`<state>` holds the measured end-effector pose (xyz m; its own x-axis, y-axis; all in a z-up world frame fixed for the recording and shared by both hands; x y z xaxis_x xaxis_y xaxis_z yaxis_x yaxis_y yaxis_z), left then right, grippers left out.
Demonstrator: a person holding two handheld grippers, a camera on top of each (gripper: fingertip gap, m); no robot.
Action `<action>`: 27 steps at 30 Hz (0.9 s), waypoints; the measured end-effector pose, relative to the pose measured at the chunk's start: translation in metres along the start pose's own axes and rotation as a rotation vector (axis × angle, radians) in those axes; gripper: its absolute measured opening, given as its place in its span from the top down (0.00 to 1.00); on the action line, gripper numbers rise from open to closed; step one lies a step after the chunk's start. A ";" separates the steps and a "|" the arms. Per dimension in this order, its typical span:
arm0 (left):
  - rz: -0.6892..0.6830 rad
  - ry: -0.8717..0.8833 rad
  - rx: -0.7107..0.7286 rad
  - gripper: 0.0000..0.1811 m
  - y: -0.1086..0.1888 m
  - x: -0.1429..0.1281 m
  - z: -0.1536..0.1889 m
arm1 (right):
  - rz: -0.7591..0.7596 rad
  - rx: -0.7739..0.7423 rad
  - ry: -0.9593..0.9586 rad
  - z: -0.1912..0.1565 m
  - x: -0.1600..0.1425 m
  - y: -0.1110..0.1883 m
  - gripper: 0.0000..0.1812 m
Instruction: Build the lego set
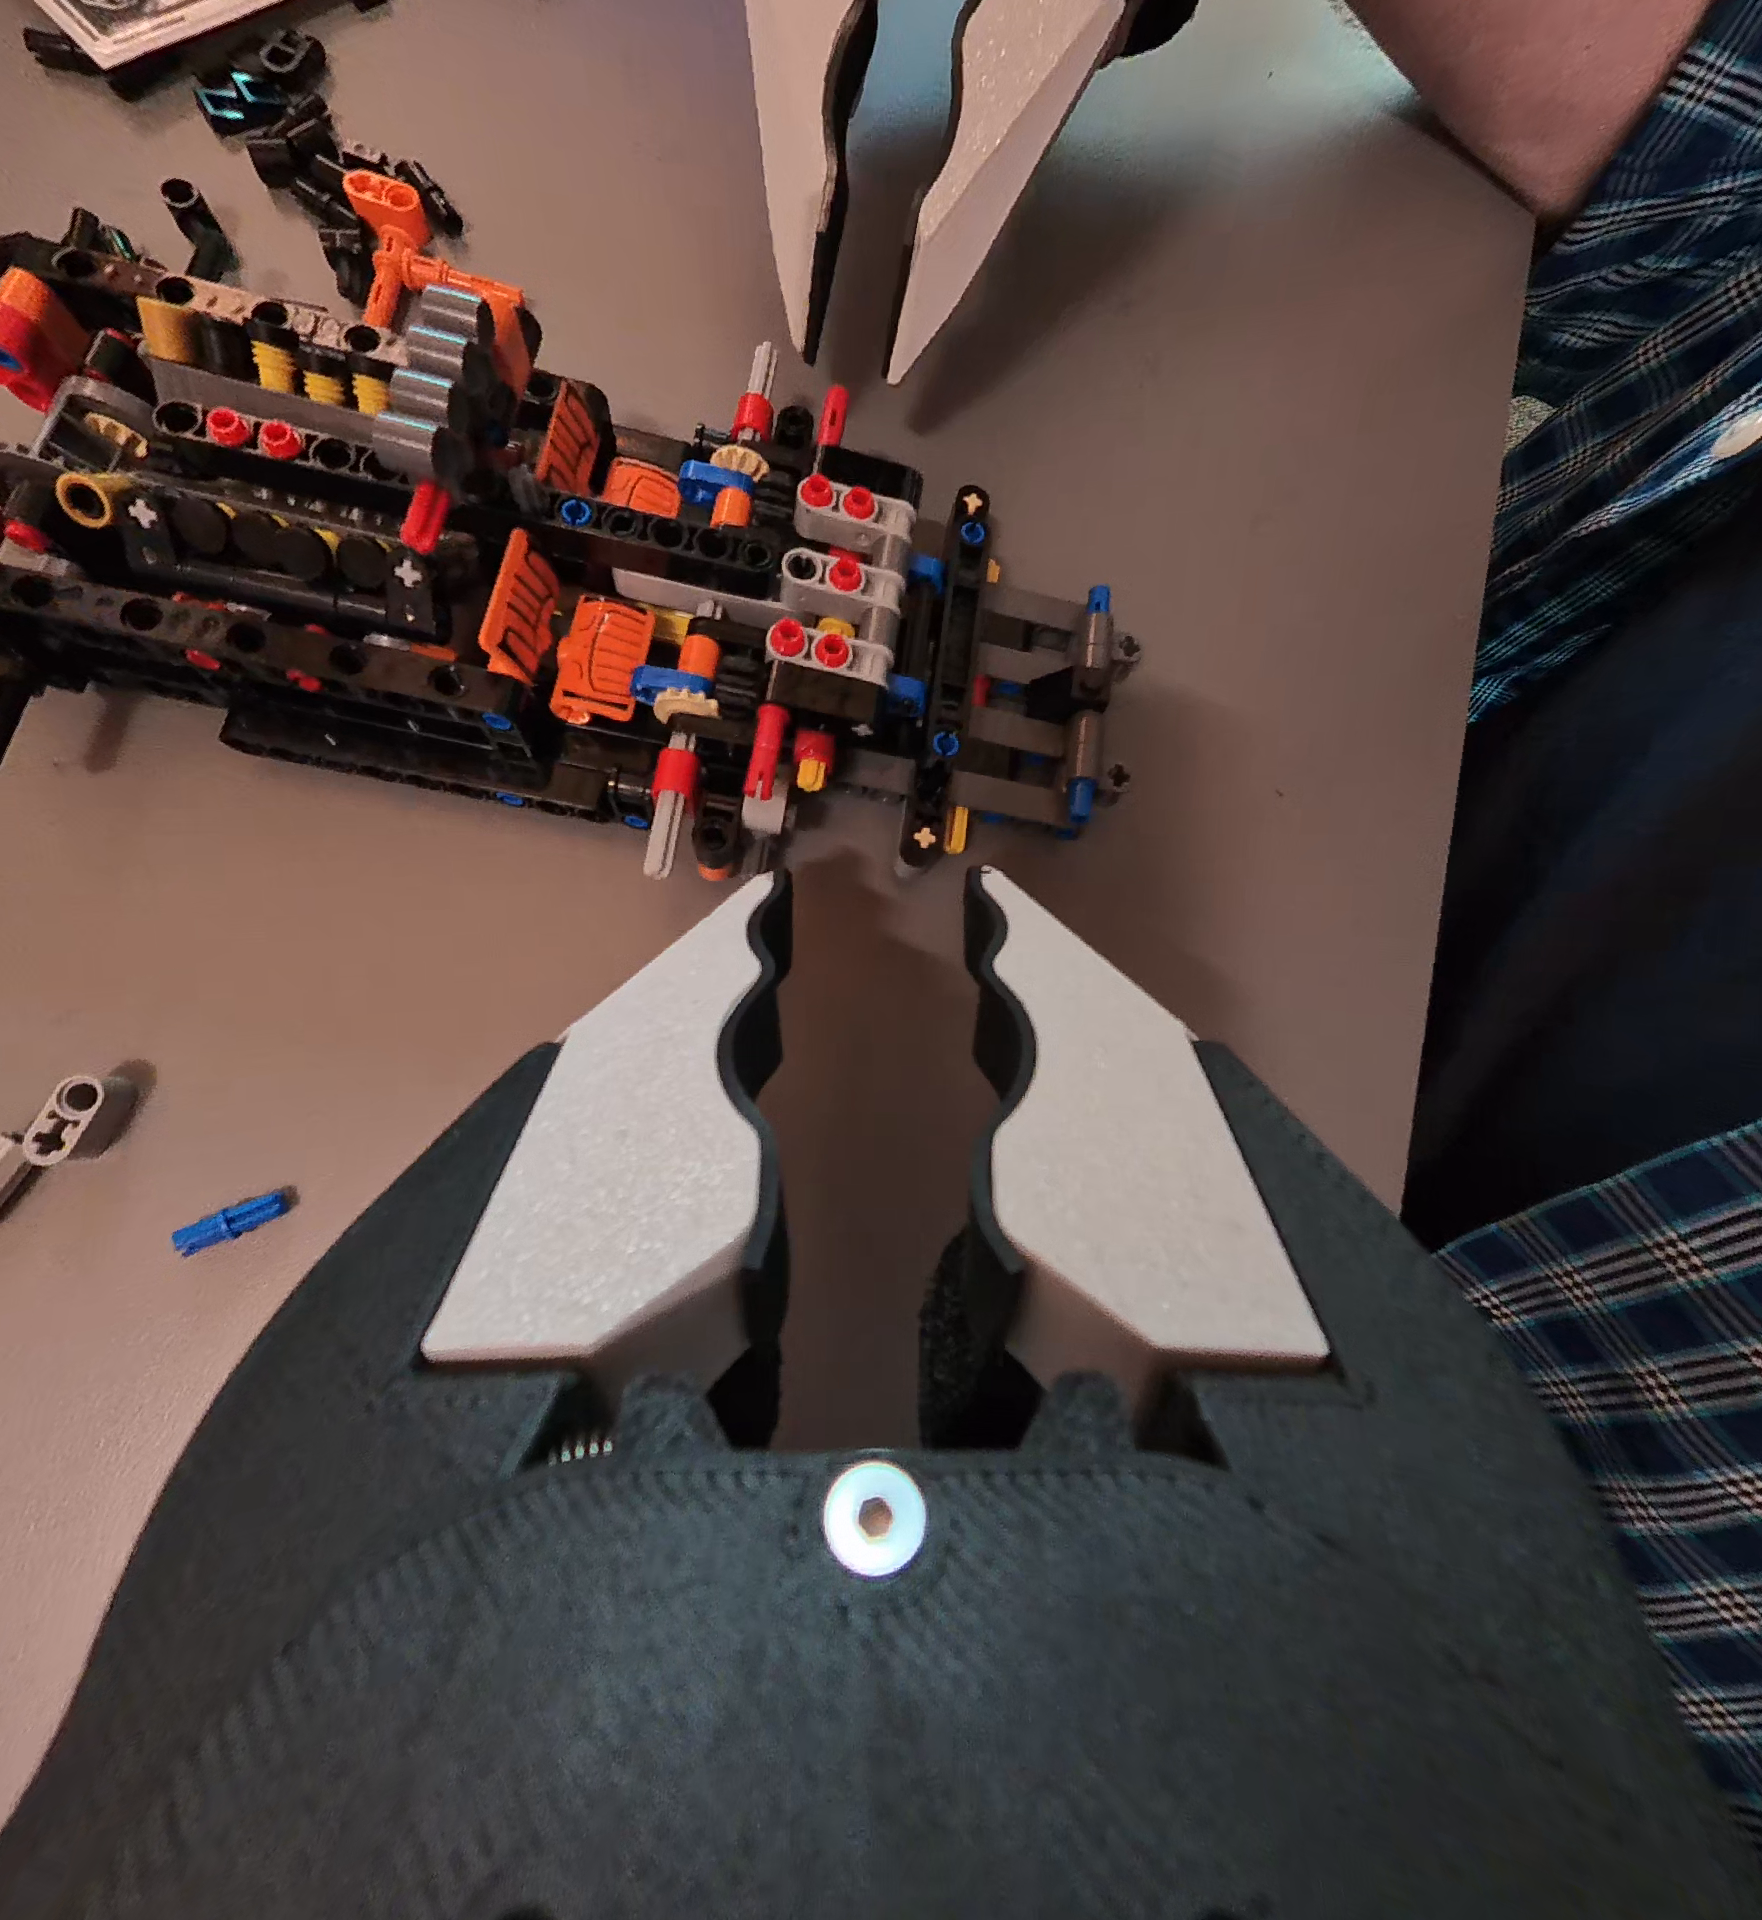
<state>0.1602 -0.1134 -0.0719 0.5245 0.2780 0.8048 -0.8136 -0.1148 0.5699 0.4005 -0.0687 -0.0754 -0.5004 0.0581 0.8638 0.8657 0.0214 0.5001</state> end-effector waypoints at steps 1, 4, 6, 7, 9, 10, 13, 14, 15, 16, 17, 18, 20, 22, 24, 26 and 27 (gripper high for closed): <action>0.004 0.001 0.001 0.82 0.001 0.001 0.000 | 0.001 -0.001 -0.001 0.000 0.000 0.000 0.93; 0.008 0.001 0.007 0.82 0.003 0.001 -0.001 | 0.003 -0.008 -0.002 0.001 0.000 0.001 0.93; 0.010 0.004 0.009 0.82 0.004 0.001 -0.002 | 0.006 -0.010 -0.002 0.001 0.000 0.002 0.93; 0.011 0.005 0.010 0.82 0.005 0.001 -0.002 | 0.006 -0.012 -0.002 0.001 0.000 0.002 0.93; 0.010 0.002 0.017 0.82 0.006 0.002 -0.003 | 0.009 -0.015 -0.001 0.001 0.001 0.003 0.93; 0.013 0.003 0.020 0.82 0.007 0.002 -0.004 | 0.011 -0.015 -0.002 0.001 0.001 0.003 0.93; 0.025 0.007 0.025 0.82 0.009 0.004 -0.006 | 0.011 -0.019 -0.003 0.002 0.001 0.004 0.93; 0.026 0.005 0.031 0.82 0.010 0.004 -0.006 | 0.011 -0.022 -0.003 0.002 0.001 0.004 0.93; 0.026 0.004 0.041 0.82 0.011 0.004 -0.007 | 0.009 -0.026 -0.007 0.003 0.000 0.005 0.93; 0.027 0.005 0.050 0.82 0.011 0.004 -0.008 | 0.005 -0.035 -0.016 0.004 -0.001 0.005 0.93; 0.029 0.008 0.056 0.82 0.012 0.004 -0.009 | 0.003 -0.043 -0.026 0.005 -0.001 0.006 0.92; 0.030 0.010 0.067 0.82 0.012 0.004 -0.010 | 0.003 -0.049 -0.034 0.007 -0.002 0.007 0.92; 0.027 0.014 0.089 0.82 0.013 0.003 -0.013 | 0.008 -0.053 -0.048 0.008 -0.003 0.008 0.91; 0.022 0.017 0.104 0.82 0.013 0.003 -0.016 | 0.007 -0.059 -0.058 0.009 -0.003 0.008 0.89; 0.021 0.017 0.109 0.82 0.013 0.003 -0.017 | 0.009 -0.057 -0.057 0.009 -0.003 0.007 0.89; 0.020 0.018 0.113 0.82 0.012 0.003 -0.019 | 0.012 -0.059 -0.055 0.009 -0.002 0.005 0.89; 0.018 0.018 0.113 0.82 0.011 0.003 -0.020 | 0.011 -0.057 -0.055 0.009 -0.002 0.004 0.89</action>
<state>0.1476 -0.0950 -0.0669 0.5044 0.2920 0.8126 -0.7891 -0.2262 0.5711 0.4057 -0.0599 -0.0759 -0.4879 0.1132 0.8655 0.8685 -0.0367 0.4944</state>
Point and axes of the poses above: each gripper's, where its closed fingertips meet, y back along the fingers, x out of its top, z = x × y across the jaws, the point moved 10 cm from there along y, back along the fingers, and after that the axes turned 11 degrees about z, right-handed, at the moved point
